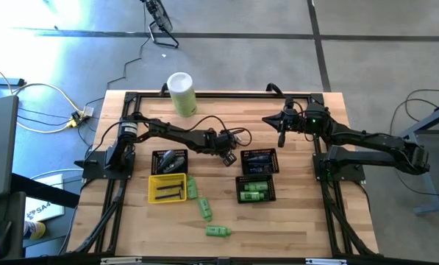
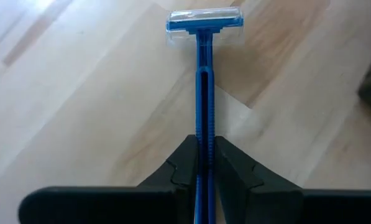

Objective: Pick & Place Travel size toiletries
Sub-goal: Put the blue razor into the yellow bin

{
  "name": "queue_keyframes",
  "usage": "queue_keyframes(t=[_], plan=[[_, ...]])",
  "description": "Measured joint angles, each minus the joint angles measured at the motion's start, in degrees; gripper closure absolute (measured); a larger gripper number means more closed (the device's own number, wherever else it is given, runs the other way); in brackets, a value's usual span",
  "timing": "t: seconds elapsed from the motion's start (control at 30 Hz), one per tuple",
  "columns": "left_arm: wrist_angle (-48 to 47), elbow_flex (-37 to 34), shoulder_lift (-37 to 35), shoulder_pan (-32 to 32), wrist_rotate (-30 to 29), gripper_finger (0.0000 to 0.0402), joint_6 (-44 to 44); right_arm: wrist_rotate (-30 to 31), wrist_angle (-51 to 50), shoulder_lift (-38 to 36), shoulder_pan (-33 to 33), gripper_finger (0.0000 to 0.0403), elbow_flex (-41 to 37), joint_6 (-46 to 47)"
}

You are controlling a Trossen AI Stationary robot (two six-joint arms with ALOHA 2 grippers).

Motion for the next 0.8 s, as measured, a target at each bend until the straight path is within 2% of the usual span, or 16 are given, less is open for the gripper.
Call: queue_keyframes(t=[0.2, 0.4, 0.67, 0.8], plan=[[0.9, -0.2, -0.5, 0.1, -2.3, 0.0366, 2.3, 0.0, 0.0, 0.0, 0.0, 0.0401, 0.0, 0.0], [2.0, -0.2, -3.9, 0.3, -4.6, 0.0366, 7.0, 0.0, 0.0, 0.0, 0.0, 0.0401, 0.0, -0.2], [1.8, -0.1, -9.3, 0.3, -4.7, 0.0366, 12.6, 0.0, -0.1, 0.0, 0.0, 0.0401, 0.0, -0.4], [-1.5, 0.0, -11.7, 0.2, -4.2, 0.0366, 13.6, 0.0, -0.1, 0.0, 0.0, 0.0401, 0.0, -0.4]])
